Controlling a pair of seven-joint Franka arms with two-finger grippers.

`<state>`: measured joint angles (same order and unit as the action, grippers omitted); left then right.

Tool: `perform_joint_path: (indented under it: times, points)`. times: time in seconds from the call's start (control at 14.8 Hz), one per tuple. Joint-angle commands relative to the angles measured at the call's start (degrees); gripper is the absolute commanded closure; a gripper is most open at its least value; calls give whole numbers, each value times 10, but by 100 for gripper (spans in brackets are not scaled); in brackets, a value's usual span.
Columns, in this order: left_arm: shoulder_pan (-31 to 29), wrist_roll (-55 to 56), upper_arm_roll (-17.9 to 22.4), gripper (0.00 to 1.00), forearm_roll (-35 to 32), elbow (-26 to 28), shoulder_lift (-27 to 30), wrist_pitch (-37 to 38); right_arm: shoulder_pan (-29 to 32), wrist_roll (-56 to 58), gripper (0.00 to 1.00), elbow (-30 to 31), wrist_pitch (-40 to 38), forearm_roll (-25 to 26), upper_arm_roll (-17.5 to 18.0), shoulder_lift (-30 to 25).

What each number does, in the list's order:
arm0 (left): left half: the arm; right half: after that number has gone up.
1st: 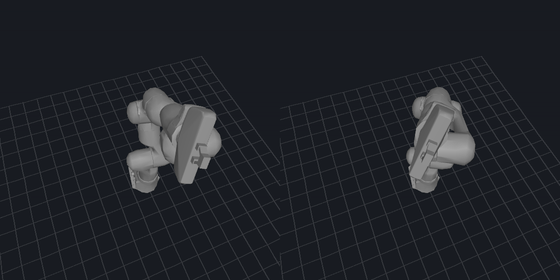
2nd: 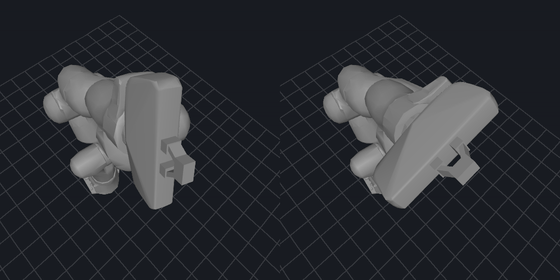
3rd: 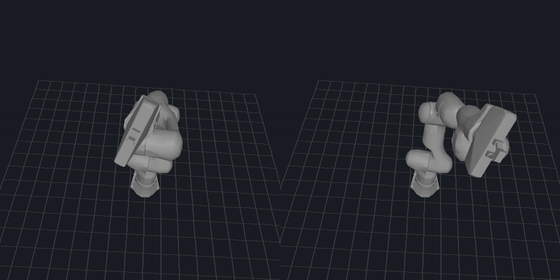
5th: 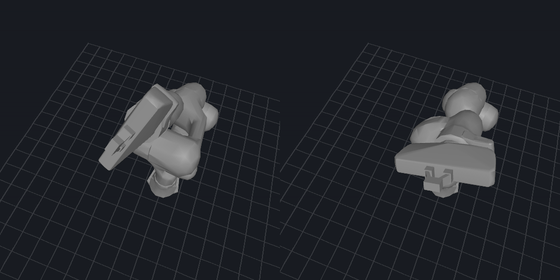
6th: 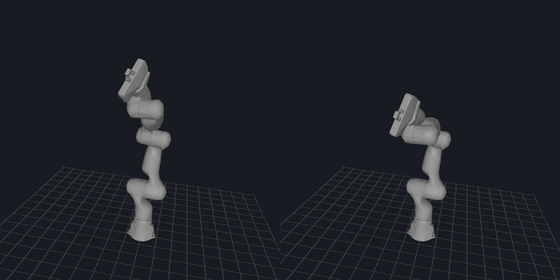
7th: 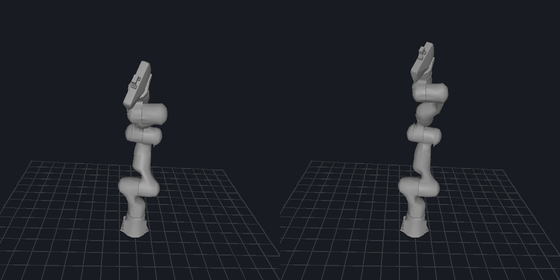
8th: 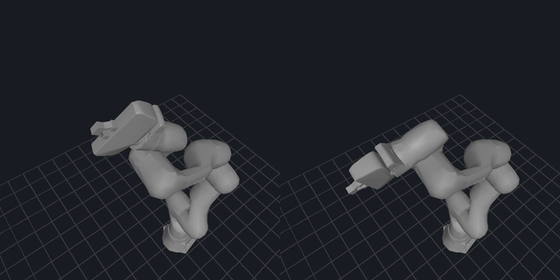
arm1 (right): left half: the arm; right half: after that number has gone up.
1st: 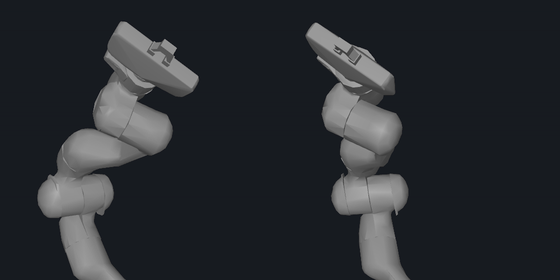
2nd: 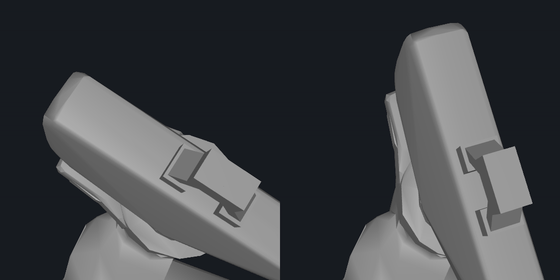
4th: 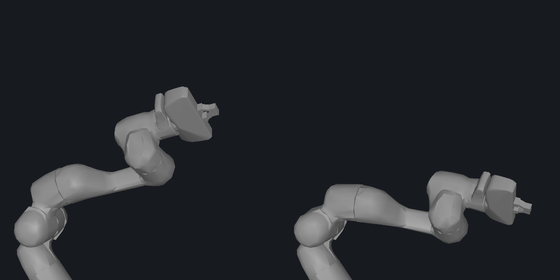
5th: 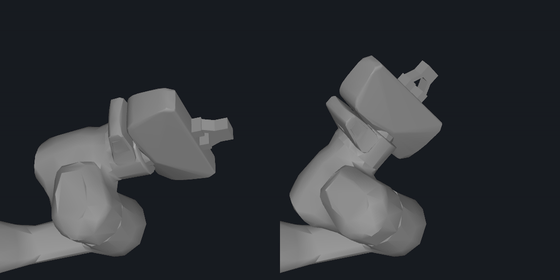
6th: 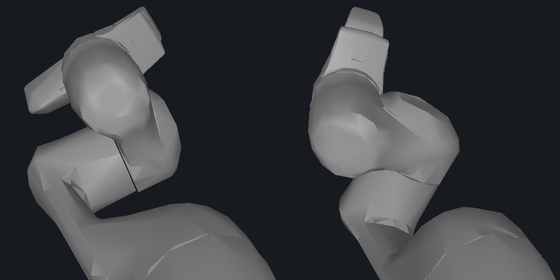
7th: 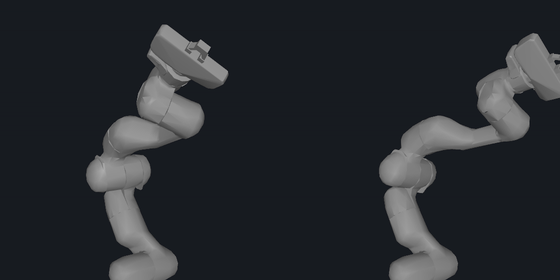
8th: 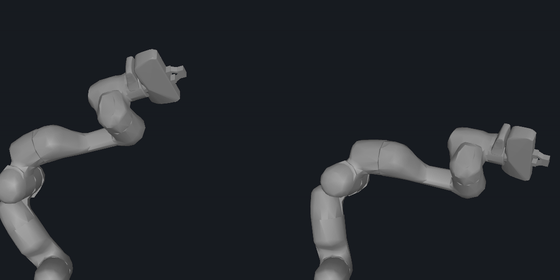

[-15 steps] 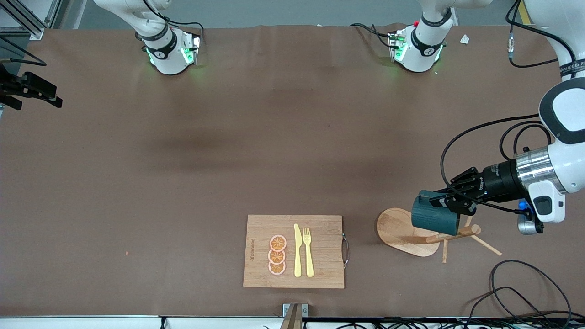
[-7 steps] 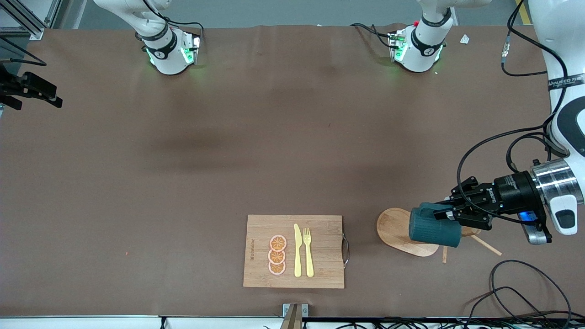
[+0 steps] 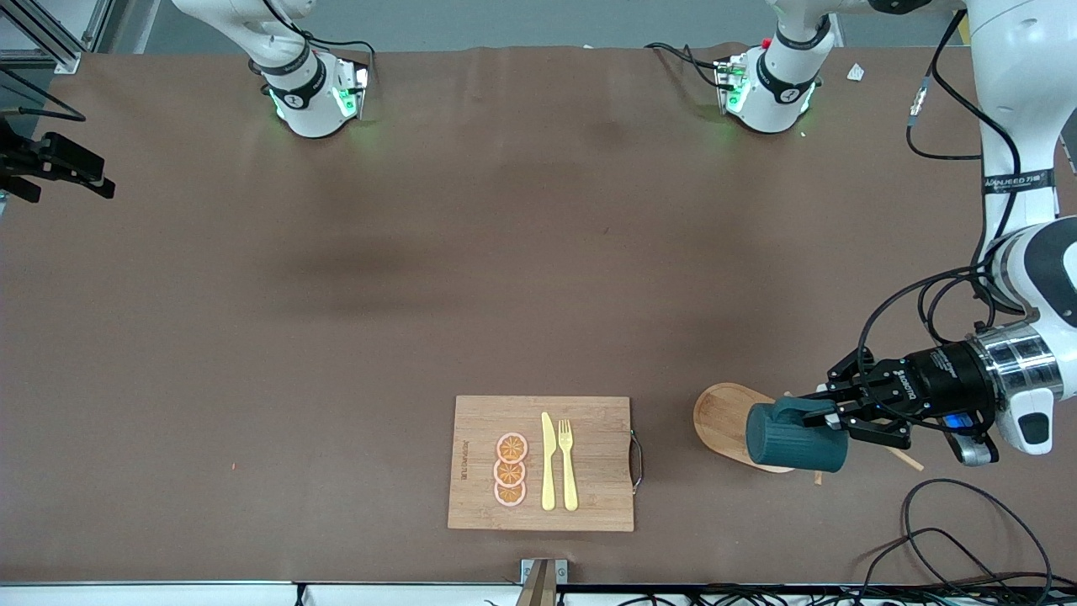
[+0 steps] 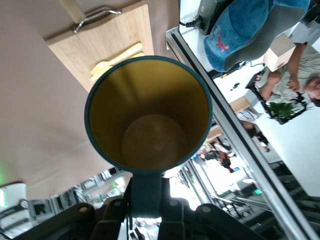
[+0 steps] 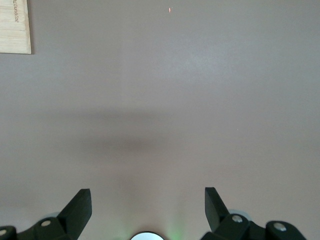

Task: Pass cup and hang on rack
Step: 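Tilt and lower the mug handle onto a rack peg with the left gripper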

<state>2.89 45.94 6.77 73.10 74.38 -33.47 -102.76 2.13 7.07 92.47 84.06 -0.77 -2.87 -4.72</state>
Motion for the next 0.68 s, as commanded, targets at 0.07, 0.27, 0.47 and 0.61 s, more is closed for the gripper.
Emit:
perform_joint_path:
  times: [0.07, 0.27, 0.47, 0.61]
  points:
    - [-3, -1, -3, 100, 48, 18, -9, -1, 2, 5, 0, 14, 1, 3, 0, -18]
    - [-3, -1, -3, 100, 62, 42, -9, 2, 0, 5, 0, 14, 2, 3, 1, -23]
    - [-10, 10, -4, 100, 68, 47, -8, 3, -1, 5, 0, 14, 4, 3, 1, -23]
    - [-9, 13, -3, 100, 71, 51, -9, 2, -1, 4, 0, 14, 4, 3, 1, -24]
